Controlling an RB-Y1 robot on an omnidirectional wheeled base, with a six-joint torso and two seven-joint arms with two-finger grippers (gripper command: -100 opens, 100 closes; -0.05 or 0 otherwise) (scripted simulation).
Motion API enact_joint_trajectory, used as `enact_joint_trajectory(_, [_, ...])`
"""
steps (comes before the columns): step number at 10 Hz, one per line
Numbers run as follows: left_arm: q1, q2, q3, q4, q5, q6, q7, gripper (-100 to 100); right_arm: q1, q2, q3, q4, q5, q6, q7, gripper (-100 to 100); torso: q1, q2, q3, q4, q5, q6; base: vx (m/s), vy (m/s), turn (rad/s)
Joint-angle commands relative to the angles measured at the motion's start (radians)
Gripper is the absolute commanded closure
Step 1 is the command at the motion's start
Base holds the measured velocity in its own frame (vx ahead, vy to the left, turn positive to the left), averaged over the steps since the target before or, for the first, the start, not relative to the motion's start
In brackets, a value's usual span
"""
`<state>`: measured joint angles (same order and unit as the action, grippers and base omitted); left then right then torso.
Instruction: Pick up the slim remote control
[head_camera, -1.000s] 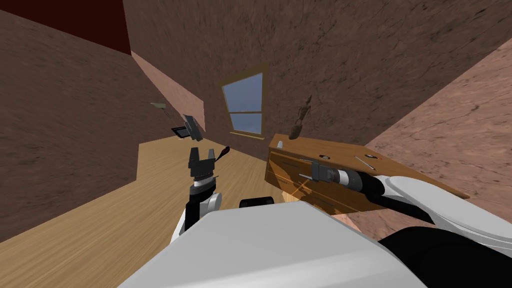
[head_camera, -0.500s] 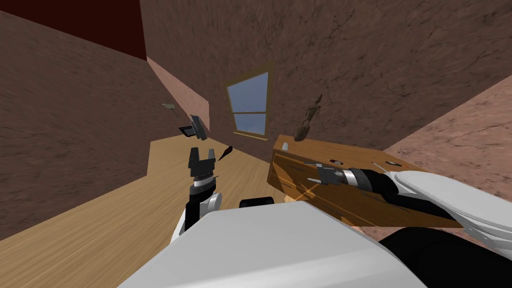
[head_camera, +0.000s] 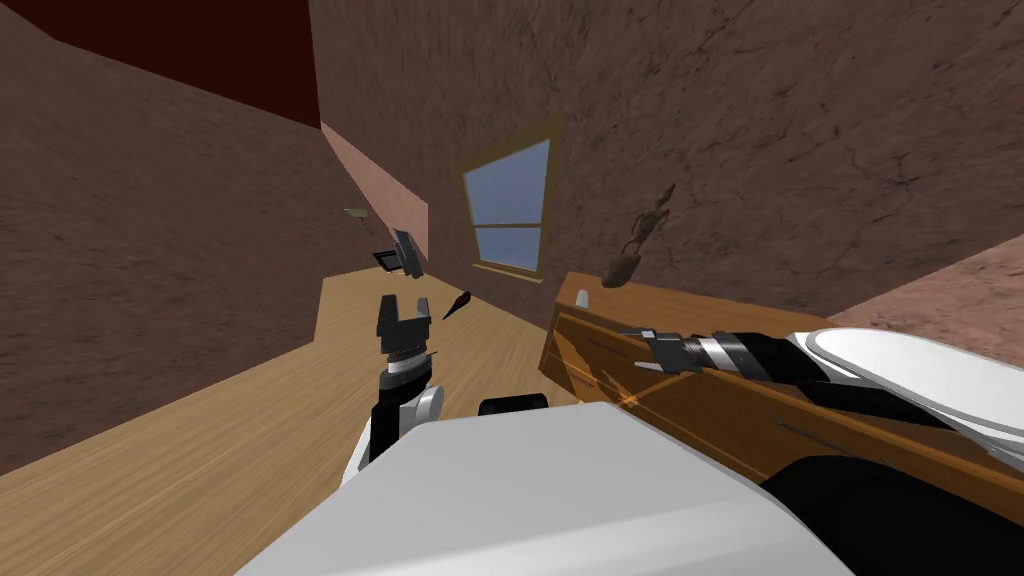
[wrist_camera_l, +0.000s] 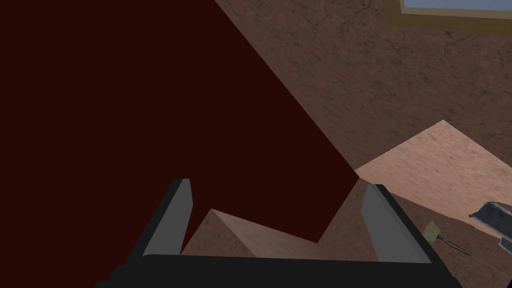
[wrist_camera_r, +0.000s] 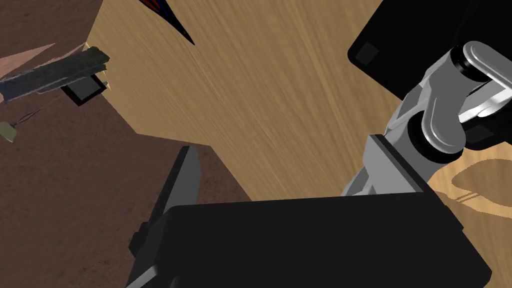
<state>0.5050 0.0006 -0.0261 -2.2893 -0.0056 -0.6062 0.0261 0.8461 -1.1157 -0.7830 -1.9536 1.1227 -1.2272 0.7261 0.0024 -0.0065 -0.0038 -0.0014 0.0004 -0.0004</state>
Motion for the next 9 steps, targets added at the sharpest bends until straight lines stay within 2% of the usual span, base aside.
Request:
enact_joint_trajectory(1, [0.000, 0.000, 0.000, 0.000, 0.000, 0.000, 0.000, 0, 0.034, -0.050, -0.029, 0.031, 0.039, -0.024, 0.022, -100, 0.000, 0.000, 0.000, 0.000, 0.000, 0.000, 0.096, 0.020, 0.150])
enact_joint_trajectory(2, [0.000, 0.000, 0.000, 0.000, 0.000, 0.000, 0.000, 0, 0.034, -0.061, -0.029, 0.031, 0.039, -0.024, 0.022, -100, 0.000, -0.001, 0.000, 0.000, 0.000, -0.001, 0.093, 0.009, 0.087])
enact_joint_trajectory(3, [0.000, 0.000, 0.000, 0.000, 0.000, 0.000, 0.000, 0, 0.064, -0.099, -0.050, 0.053, 0.072, -0.041, 0.037, -100, -0.001, -0.001, 0.000, 0.000, 0.000, 0.000, 0.118, 0.008, 0.172])
enact_joint_trajectory(4, [0.000, 0.000, 0.000, 0.000, 0.000, 0.000, 0.000, 0, 0.064, -0.107, -0.050, 0.053, 0.072, -0.041, 0.037, -100, -0.001, -0.002, -0.001, 0.000, 0.000, -0.001, 0.102, -0.005, 0.103])
enact_joint_trajectory(5, [0.000, 0.000, 0.000, 0.000, 0.000, 0.000, 0.000, 0, 0.095, -0.144, -0.070, 0.075, 0.103, -0.057, 0.051, -100, -0.001, -0.002, -0.001, 0.000, 0.000, 0.000, 0.112, -0.004, 0.162])
enact_joint_trajectory(6, [0.000, 0.000, 0.000, 0.000, 0.000, 0.000, 0.000, 0, 0.095, -0.151, -0.070, 0.075, 0.103, -0.057, 0.051, -100, -0.001, -0.002, -0.001, -0.001, 0.000, -0.001, 0.097, -0.011, 0.102])
enact_joint_trajectory(8, [0.000, 0.000, 0.000, 0.000, 0.000, 0.000, 0.000, 0, 0.155, -0.222, -0.101, 0.115, 0.156, -0.081, 0.072, -100, -0.001, -0.003, -0.002, -0.001, 0.000, -0.001, 0.146, -0.008, 0.232])
enact_joint_trajectory(9, [0.000, 0.000, 0.000, 0.000, 0.000, 0.000, 0.000, 0, 0.155, -0.235, -0.101, 0.115, 0.156, -0.081, 0.072, -100, -0.002, -0.006, -0.003, -0.001, 0.000, -0.001, 0.149, -0.028, 0.099])
